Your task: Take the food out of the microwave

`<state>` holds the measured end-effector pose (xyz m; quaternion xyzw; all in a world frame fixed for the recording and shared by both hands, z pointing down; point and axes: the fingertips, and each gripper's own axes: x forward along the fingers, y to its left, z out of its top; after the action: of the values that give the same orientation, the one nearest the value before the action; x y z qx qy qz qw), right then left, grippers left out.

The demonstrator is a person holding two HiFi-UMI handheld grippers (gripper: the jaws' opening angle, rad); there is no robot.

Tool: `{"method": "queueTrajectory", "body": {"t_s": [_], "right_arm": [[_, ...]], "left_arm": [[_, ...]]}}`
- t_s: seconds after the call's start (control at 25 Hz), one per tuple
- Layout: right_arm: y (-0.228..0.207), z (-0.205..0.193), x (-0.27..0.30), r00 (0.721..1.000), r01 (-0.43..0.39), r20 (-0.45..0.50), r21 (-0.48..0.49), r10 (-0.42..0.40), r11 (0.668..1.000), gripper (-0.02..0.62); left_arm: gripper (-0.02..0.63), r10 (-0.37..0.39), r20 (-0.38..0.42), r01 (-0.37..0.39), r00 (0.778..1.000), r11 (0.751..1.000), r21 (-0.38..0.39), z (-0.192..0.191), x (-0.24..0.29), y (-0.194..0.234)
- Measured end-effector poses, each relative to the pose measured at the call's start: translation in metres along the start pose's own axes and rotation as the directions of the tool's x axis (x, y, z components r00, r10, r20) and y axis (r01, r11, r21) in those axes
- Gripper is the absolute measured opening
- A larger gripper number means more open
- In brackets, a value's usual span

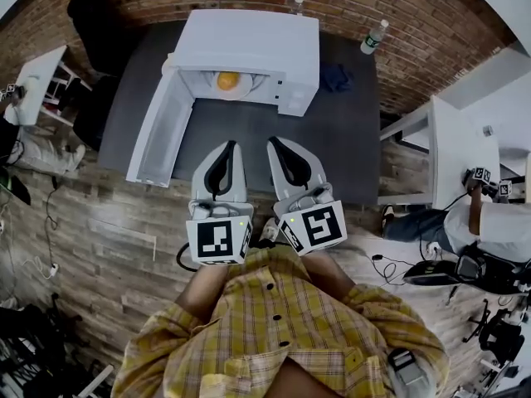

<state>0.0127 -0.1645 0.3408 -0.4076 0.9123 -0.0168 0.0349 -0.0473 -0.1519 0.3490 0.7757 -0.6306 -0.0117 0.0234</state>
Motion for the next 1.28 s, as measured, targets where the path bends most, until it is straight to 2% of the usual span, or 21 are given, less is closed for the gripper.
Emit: {"method": "queueTrajectory", "body": {"t_s": [0.24, 0.44, 0.68, 0.96, 1.16, 1.28], "right_arm": [[-0.001, -0.011, 0.017, 1.0, -0.005, -0.021, -0.001, 0.005, 1.0, 0.002], [-0.003, -0.017, 0.024, 0.999, 0.029, -0.032, 0.003, -0.029, 1.0, 0.002], [-0.001, -0.015, 0.03, 0.998, 0.062, -0.023, -0.045, -0.063, 0.997, 0.002], [-0.004, -0.025, 0.036, 0.996, 0.081, -0.038, -0.048, -0.083, 0.996, 0.002], [-0.005, -0.029, 0.037, 0.994, 0.091, -0.05, -0.044, -0.093, 0.995, 0.003], [-0.006, -0.031, 0.036, 0.993, 0.099, -0.055, -0.045, -0.102, 0.994, 0.003]], "left_arm": [[-0.002, -0.011, 0.003, 0.011, 1.0, 0.999, -0.044, -0.006, 0.012, 0.011], [-0.002, -0.03, -0.022, 0.029, 0.999, 0.998, -0.063, -0.016, 0.023, 0.023], [-0.002, -0.046, -0.047, 0.042, 0.998, 0.996, -0.073, -0.03, 0.038, 0.031], [-0.002, -0.063, -0.099, 0.043, 0.993, 0.981, -0.191, -0.06, 0.059, 0.05], [-0.002, -0.046, -0.134, 0.019, 0.99, 0.979, -0.201, -0.084, 0.071, 0.066], [0.04, -0.058, -0.163, 0.013, 0.985, 0.965, -0.262, -0.1, 0.079, 0.071]]}}
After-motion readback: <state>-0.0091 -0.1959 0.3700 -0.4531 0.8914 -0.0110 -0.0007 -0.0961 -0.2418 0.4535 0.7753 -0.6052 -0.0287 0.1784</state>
